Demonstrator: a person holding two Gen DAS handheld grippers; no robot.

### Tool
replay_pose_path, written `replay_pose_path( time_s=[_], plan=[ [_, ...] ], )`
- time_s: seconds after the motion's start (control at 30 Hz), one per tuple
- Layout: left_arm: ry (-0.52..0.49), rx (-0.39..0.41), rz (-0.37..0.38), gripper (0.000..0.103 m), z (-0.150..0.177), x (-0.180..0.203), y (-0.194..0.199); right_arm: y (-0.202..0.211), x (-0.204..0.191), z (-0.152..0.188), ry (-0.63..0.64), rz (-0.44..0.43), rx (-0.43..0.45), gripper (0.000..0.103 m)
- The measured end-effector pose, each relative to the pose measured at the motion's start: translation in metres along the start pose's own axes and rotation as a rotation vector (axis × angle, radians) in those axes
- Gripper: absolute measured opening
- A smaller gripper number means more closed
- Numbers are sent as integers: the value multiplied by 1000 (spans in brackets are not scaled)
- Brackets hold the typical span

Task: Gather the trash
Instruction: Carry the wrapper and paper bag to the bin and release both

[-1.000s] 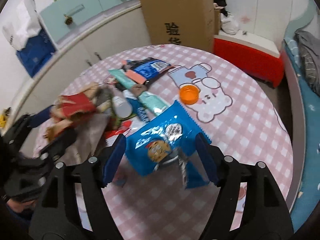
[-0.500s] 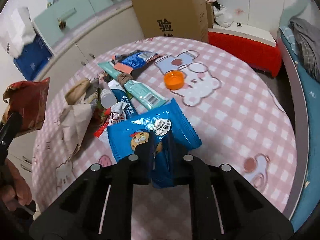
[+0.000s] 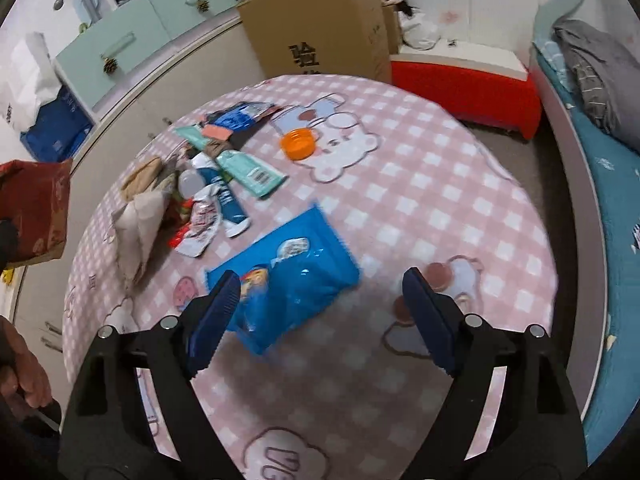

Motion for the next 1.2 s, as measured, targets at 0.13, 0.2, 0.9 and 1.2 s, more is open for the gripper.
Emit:
replay_pose_path(
  time_s=[0.13,0.2,0.9,1.2],
  plan=[
    [-1,-3,6,75,1,4,1,-21,-12,-1,39,31,-32,83],
    [1,-4,6,75,1,4,2,-26,-19,1,82,50,-14,65],
    [-79,20,163,75,-13,93,1,100,79,-11,-154,-26,221,9],
    [-173,-11,424,75,0,230,-10,186,199,26,-350,164,337,9]
  ],
)
Point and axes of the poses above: each gripper's, at about its wrist camera, not at the fingertips, and y roughly against the way its jaws point, x to its right, z to its underside, the point moved 1 cm from there along -y, roughly the way its jaws point, and after that the axes turned 14 degrees about x, right-handed, at the moved point
